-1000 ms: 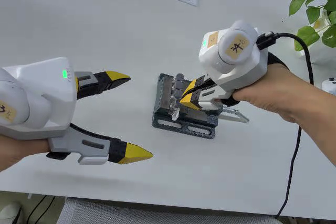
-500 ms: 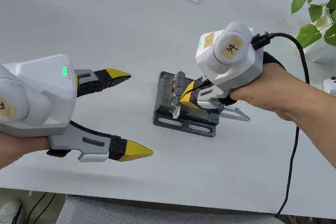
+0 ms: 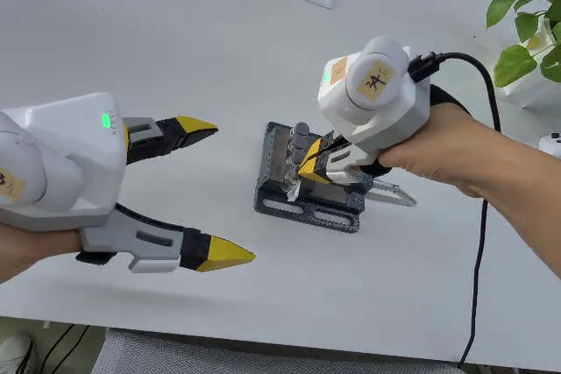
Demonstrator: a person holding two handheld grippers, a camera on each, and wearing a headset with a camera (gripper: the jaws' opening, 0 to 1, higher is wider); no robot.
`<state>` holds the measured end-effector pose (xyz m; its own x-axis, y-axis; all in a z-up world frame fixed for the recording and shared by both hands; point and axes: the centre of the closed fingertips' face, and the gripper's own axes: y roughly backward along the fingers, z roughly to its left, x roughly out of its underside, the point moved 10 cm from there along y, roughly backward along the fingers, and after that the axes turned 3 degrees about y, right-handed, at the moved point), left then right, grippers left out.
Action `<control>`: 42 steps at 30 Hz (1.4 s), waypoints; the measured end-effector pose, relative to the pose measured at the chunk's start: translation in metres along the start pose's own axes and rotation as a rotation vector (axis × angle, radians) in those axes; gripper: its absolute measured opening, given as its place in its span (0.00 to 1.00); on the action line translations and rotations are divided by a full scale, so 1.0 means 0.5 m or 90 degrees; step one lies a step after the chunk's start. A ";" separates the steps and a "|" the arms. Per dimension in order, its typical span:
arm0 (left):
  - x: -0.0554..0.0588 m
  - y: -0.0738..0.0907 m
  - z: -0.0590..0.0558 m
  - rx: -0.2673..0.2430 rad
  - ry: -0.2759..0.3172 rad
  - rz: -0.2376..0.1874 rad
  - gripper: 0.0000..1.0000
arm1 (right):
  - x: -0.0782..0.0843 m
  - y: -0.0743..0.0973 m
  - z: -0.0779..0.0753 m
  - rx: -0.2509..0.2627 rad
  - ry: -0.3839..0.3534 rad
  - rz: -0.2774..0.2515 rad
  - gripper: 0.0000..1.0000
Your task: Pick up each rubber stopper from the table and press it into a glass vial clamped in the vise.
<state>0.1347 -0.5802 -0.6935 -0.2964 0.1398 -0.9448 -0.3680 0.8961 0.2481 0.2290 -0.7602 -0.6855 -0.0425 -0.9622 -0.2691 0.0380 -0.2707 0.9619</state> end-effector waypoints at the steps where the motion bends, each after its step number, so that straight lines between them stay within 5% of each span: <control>1: 0.000 0.000 0.000 0.000 0.000 -0.001 0.85 | 0.000 0.000 0.000 0.000 0.000 0.001 0.00; 42: 0.006 -0.007 0.008 0.000 0.009 -0.012 0.83 | -0.009 -0.004 0.001 -0.011 -0.016 0.037 0.00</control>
<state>0.1384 -0.5810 -0.6980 -0.3017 0.1171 -0.9462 -0.3738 0.8984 0.2304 0.2288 -0.7552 -0.6862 -0.0648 -0.9754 -0.2109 0.0582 -0.2147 0.9750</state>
